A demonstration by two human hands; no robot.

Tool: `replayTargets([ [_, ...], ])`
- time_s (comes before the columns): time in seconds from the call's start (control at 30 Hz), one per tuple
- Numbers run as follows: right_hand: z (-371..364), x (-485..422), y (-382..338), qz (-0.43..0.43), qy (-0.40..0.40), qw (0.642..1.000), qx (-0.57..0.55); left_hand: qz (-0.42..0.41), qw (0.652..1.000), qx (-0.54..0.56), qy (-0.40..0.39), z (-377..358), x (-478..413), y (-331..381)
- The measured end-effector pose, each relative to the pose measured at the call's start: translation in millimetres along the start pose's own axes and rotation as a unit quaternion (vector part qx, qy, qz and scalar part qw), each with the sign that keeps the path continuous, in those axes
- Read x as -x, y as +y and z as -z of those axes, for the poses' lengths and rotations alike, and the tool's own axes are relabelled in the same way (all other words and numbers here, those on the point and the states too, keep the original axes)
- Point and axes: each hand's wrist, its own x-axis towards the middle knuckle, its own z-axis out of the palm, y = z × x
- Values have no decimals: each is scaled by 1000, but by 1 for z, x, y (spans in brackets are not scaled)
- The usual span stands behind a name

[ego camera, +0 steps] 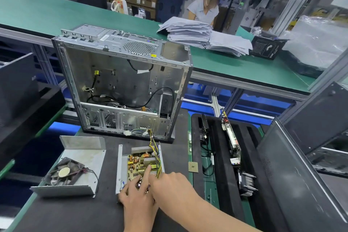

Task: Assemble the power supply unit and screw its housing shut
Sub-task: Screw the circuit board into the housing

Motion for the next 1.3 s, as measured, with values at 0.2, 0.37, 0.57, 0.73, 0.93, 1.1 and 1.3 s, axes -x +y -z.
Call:
replayTargets([
  [0.2, 14, 12, 16, 224, -19, 968, 112, 2, 996, 83, 8, 1, -1, 1],
  [0.37, 4, 8, 10, 78, 7, 996, 46, -32, 999, 26, 29, -10, -3, -5],
  [0.57, 2, 8, 2, -16, -7, 1000, -14, -49, 993, -5, 108, -3, -2, -2],
  [0.73, 10, 11, 9, 164, -35, 984, 62, 2, 992, 45, 121, 7, -3, 9],
  [0.93, -1, 16, 6, 187, -44, 969, 155, -42, 987, 50, 147, 16, -3, 5],
  [1.1, -5, 11, 4, 56, -4, 998, 7, -45, 990, 24, 130, 14, -2, 3],
  [1.3, -1, 2, 2, -147, -11, 982, -118, -62, 997, -5, 41, 13, -6, -2],
])
